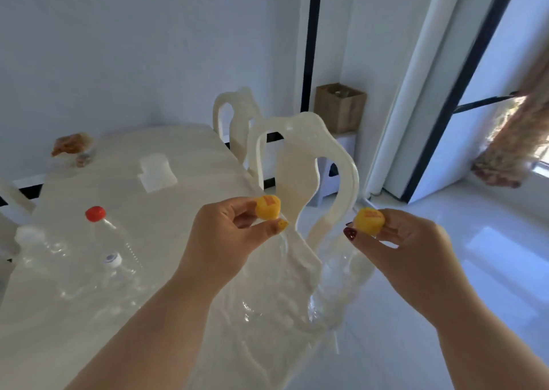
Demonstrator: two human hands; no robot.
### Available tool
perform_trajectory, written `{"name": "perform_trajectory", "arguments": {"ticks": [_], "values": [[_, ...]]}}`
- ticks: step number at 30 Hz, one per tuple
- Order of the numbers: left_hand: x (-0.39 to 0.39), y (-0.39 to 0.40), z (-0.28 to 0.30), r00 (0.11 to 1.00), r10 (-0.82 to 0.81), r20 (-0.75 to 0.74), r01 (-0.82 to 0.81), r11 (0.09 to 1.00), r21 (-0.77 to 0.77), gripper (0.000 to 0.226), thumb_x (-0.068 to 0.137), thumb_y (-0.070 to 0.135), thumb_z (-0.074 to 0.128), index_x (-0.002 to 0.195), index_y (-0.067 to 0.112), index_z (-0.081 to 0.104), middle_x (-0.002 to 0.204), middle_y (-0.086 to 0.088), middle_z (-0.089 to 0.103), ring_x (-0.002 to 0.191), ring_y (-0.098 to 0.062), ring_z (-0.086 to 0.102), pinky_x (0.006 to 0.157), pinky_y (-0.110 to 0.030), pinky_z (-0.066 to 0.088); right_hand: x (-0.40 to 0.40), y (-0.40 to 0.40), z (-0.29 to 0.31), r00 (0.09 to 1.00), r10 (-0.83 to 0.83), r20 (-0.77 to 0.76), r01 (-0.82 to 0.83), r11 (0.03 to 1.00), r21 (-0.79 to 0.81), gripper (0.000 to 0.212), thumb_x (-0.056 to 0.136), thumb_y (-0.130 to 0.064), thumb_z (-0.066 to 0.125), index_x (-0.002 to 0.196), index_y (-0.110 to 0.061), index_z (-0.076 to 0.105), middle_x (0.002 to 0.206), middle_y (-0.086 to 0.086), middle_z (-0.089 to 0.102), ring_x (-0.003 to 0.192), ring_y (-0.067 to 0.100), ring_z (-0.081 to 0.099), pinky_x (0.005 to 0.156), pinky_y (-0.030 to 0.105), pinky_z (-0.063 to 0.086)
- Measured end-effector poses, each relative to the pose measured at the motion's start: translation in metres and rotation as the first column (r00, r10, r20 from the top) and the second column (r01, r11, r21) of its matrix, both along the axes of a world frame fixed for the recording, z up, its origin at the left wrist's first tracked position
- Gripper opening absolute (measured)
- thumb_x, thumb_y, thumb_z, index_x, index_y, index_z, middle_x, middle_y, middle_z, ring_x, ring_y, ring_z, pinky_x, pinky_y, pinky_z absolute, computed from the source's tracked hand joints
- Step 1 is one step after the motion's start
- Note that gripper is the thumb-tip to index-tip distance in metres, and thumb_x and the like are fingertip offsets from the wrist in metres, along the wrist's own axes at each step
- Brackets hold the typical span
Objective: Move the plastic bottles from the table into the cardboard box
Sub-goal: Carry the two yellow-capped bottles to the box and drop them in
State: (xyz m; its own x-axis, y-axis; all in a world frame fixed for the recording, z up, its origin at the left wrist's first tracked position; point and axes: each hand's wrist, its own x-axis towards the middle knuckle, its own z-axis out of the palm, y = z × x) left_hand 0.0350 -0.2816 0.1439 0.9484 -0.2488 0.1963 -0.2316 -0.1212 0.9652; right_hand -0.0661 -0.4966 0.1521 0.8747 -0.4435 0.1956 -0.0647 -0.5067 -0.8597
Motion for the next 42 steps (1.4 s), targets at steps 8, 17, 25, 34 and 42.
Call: {"name": "perform_trajectory", "arguments": {"ticks": [8,17,25,34,42], "values": [[-0.013,-0.199,0.014,0.999,-0.043,0.003,0.043,0.999,-0.032,0.033,0.054,0.032,0.087,0.085,0.023,0.079,0.085,0.012,0.08,0.087,-0.005,0.076,0.082,-0.012,0.054,-0.021,-0.195,0.016,1.0,-0.029,0.009,0.03,0.995,-0.097,0.01,0.069,-0.041,0.077,0.077,-0.036,0.074,0.082,-0.026,0.074,0.084,-0.01,0.067,0.074,0.017,0.049],[0.02,-0.386,0.028,1.0,-0.017,-0.005,0.017,1.0,0.0,0.023,0.067,0.024,0.089,0.087,0.03,0.078,0.087,0.016,0.08,0.09,-0.001,0.074,0.088,-0.023,0.054,0.01,-0.385,0.04,0.998,-0.07,-0.006,0.068,0.987,-0.147,0.017,0.071,-0.04,0.077,0.082,-0.028,0.077,0.083,-0.013,0.077,0.088,0.003,0.072,0.085,0.033,0.056],[0.135,-0.508,0.032,0.993,-0.111,0.025,0.109,0.991,0.082,0.024,0.07,0.027,0.086,0.093,0.028,0.08,0.088,0.018,0.079,0.084,0.007,0.072,0.074,-0.007,0.05,0.121,-0.511,0.035,0.996,-0.08,-0.051,0.067,0.976,-0.205,0.022,0.074,-0.039,0.078,0.079,-0.018,0.075,0.076,-0.007,0.077,0.082,0.005,0.072,0.082,0.036,0.059],[0.322,-0.633,0.04,0.99,-0.127,-0.064,0.131,0.99,0.06,0.025,0.074,0.016,0.084,0.099,0.019,0.079,0.086,0.011,0.081,0.082,0.004,0.074,0.069,0.0,0.048,0.299,-0.628,0.051,0.997,-0.072,0.001,0.071,0.982,-0.178,0.02,0.074,-0.039,0.077,0.087,-0.023,0.077,0.084,-0.013,0.076,0.088,0.001,0.07,0.086,0.03,0.056],[0.481,-0.731,0.044,1.0,0.017,0.008,-0.018,0.993,0.118,0.028,0.073,0.023,0.085,0.1,0.025,0.078,0.086,0.015,0.08,0.074,0.011,0.07,0.074,-0.011,0.051,0.486,-0.734,0.052,0.999,0.019,0.042,-0.012,0.986,-0.166,0.017,0.078,-0.039,0.076,0.091,-0.028,0.075,0.089,-0.014,0.076,0.091,0.003,0.07,0.084,0.026,0.053]]}}
